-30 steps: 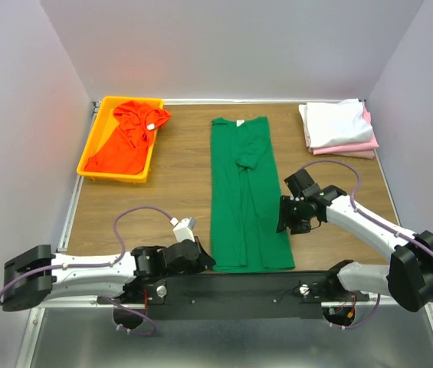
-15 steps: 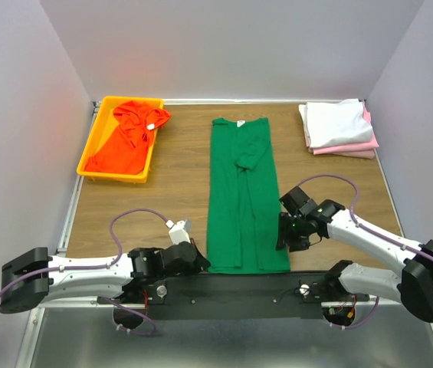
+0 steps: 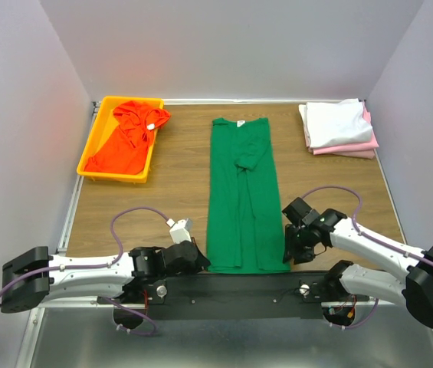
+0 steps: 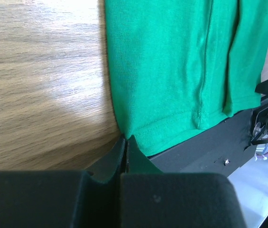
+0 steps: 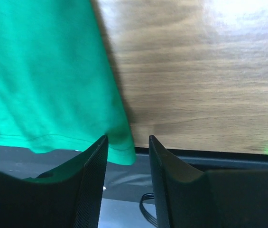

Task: Fold and stack the t-shirts
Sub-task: Fold the tshirt

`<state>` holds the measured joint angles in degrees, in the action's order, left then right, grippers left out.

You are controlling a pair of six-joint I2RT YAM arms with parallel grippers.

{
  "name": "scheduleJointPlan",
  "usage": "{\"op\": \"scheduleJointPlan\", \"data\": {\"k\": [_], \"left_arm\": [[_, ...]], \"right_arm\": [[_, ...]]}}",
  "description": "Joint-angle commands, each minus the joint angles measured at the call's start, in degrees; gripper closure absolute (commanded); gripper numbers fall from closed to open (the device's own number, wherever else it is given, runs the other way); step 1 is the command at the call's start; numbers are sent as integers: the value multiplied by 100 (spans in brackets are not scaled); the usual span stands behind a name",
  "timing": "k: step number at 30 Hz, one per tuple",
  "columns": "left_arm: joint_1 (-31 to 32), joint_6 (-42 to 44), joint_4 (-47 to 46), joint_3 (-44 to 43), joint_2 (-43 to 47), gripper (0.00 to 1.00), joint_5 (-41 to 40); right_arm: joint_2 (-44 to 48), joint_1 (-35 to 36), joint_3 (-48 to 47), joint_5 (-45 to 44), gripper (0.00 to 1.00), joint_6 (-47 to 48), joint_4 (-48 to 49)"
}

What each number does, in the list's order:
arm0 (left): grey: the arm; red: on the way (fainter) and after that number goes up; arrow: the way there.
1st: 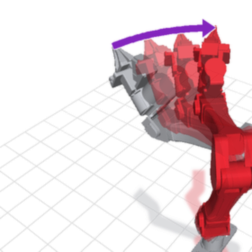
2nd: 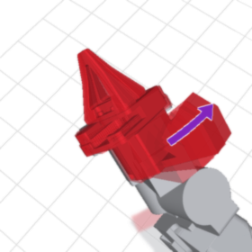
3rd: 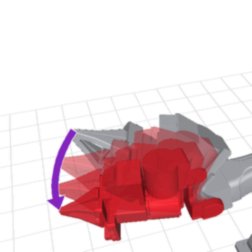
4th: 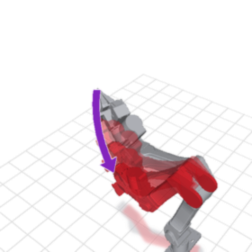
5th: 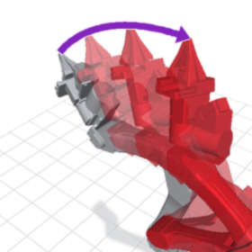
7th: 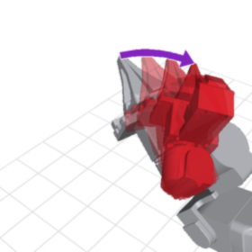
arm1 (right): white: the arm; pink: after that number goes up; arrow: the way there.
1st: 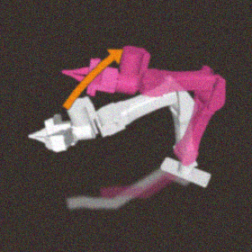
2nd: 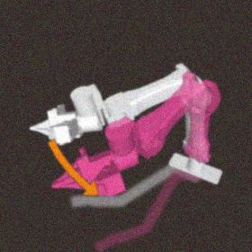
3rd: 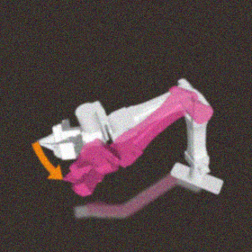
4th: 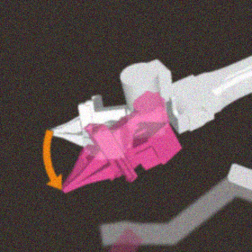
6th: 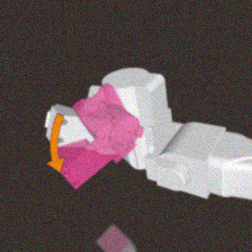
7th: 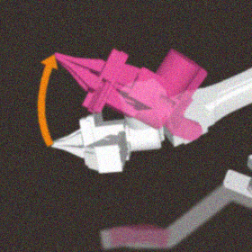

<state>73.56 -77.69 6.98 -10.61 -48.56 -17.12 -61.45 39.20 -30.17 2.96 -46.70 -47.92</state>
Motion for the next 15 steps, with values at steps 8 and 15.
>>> {"op": "scheduleJointPlan", "data": {"k": [8, 15], "left_arm": [[-26, 96, 66, -160, -242, 100, -248], [-17, 96, -82, -152, -339, 100, -177]], "right_arm": [[45, 123, 345, 556, 62, -59, 213], [98, 149, 521, 793, 74, -15, 380]]}}
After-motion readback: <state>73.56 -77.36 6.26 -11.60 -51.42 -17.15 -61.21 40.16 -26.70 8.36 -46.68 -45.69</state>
